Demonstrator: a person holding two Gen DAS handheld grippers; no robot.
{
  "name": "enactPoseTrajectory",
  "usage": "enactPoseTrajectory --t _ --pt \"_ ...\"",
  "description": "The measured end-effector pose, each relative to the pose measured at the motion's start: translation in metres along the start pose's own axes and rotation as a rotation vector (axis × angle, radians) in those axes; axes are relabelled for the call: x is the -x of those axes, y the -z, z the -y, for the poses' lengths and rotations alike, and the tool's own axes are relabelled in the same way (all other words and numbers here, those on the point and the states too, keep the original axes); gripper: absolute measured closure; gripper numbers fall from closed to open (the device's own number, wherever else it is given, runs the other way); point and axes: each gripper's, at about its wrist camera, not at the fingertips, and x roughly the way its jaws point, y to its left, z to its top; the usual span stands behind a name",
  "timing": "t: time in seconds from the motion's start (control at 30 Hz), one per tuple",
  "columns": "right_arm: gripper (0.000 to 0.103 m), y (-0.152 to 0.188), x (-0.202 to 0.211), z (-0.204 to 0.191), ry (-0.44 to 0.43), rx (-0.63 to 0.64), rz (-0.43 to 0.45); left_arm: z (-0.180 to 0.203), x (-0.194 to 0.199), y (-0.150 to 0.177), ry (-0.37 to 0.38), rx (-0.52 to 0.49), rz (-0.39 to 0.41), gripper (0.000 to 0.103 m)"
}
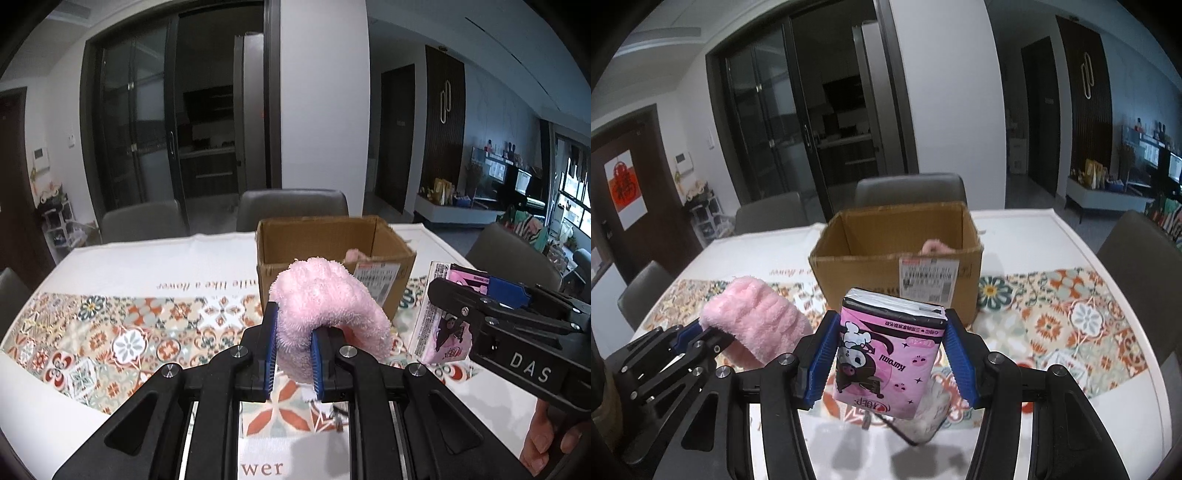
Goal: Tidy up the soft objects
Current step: 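Lift and carry the headband and tissue pack with both tools over the box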
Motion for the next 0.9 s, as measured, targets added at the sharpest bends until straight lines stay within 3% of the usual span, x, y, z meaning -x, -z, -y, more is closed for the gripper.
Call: enactPoseTrajectory --t 0.5,0.9 --pt "0.046 -0.045 0.020 0.010 -0.030 0.027 0.140 0.007 -0.001 -0.050 -0.034 0.007 0.107 0.086" --pt "0.046 -0.075 0.006 0.015 -0.055 0.059 0.202 0.007 -0.022 -0.082 -0.072 -0.007 0.150 0.086"
